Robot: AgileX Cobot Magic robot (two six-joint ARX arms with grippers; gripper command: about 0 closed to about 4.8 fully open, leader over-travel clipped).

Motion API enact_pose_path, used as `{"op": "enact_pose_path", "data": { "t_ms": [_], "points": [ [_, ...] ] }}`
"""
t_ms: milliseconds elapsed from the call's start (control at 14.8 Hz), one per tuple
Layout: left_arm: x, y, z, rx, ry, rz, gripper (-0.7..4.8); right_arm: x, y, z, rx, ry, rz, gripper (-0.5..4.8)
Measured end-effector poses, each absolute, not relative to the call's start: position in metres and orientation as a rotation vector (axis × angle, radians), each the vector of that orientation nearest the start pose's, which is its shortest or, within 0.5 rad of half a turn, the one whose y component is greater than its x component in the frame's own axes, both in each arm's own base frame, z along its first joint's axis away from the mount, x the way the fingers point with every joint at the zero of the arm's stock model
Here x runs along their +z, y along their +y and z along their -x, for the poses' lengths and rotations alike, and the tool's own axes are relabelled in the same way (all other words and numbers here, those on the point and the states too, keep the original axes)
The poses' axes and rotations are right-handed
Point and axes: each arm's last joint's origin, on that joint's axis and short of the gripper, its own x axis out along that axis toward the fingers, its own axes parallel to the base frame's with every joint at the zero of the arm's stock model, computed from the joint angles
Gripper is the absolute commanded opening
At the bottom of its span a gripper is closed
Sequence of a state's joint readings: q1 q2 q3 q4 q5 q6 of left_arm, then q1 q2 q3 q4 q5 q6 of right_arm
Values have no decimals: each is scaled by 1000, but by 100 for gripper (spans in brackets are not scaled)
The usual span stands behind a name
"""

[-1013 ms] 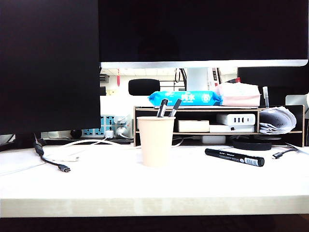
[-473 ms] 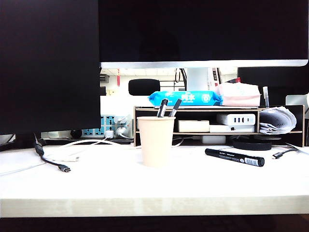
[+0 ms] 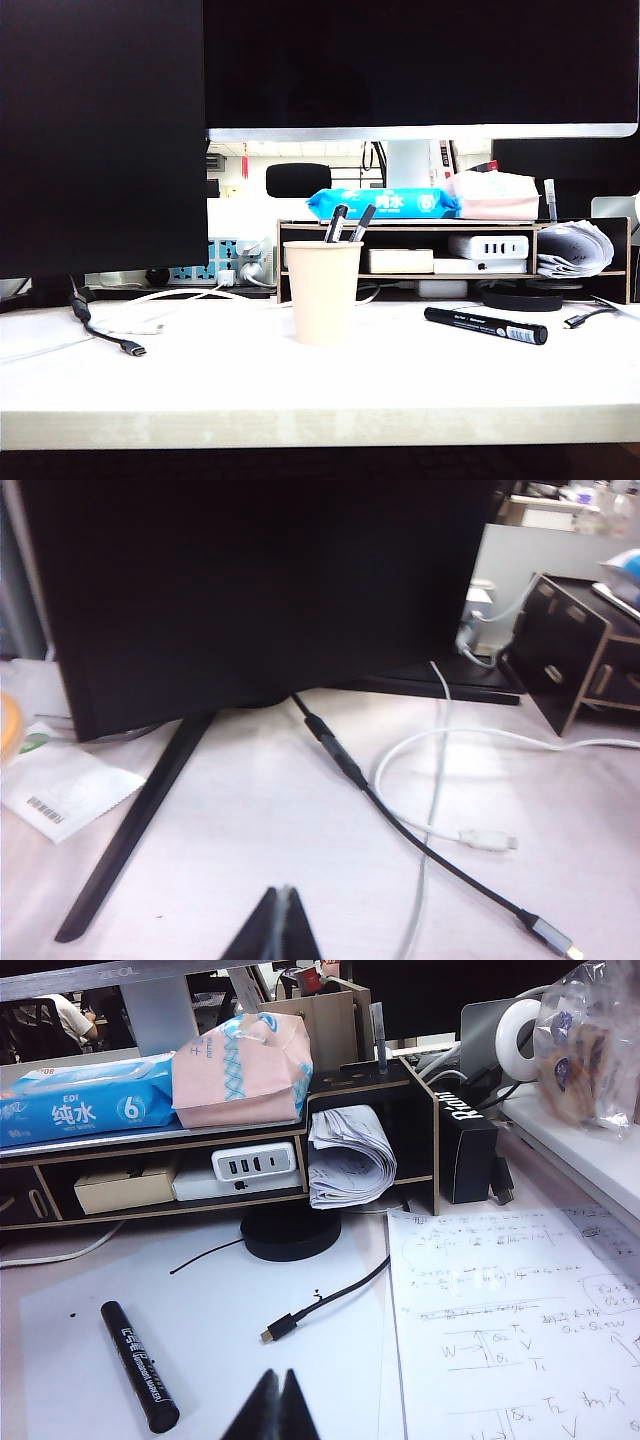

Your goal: Pick up the marker from the paper cup and put it on the table.

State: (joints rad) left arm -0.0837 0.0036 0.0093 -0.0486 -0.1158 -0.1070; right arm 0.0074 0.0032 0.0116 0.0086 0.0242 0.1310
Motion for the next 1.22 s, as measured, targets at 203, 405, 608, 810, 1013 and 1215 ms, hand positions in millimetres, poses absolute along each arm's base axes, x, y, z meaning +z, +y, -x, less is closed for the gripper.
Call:
{"op": "enact_pose_path", "data": {
  "t_ms": [203,405,608,810,1013,1215],
  "points": [
    [162,-5,-97,23,42,72,-5,168,0,-97,-16,-18,-131,-6],
    [162,-6,-97,-20,43,26,-5,168,0,-97,-16,-18,-131,-6],
    [162,-6,-97,-21,43,17,-5,168,0,-97,-16,-18,-131,-6],
    [162,-6,-97,-21,43,15,-5,168,0,-97,-16,-18,-131,-6],
    [162,-6,-97,-21,43,15,-5,168,0,-97,-16,-18,-131,-6],
    [162,-6,-97,-21,43,15,-5,168,0,-97,-16,-18,-131,-5]
  ]
}}
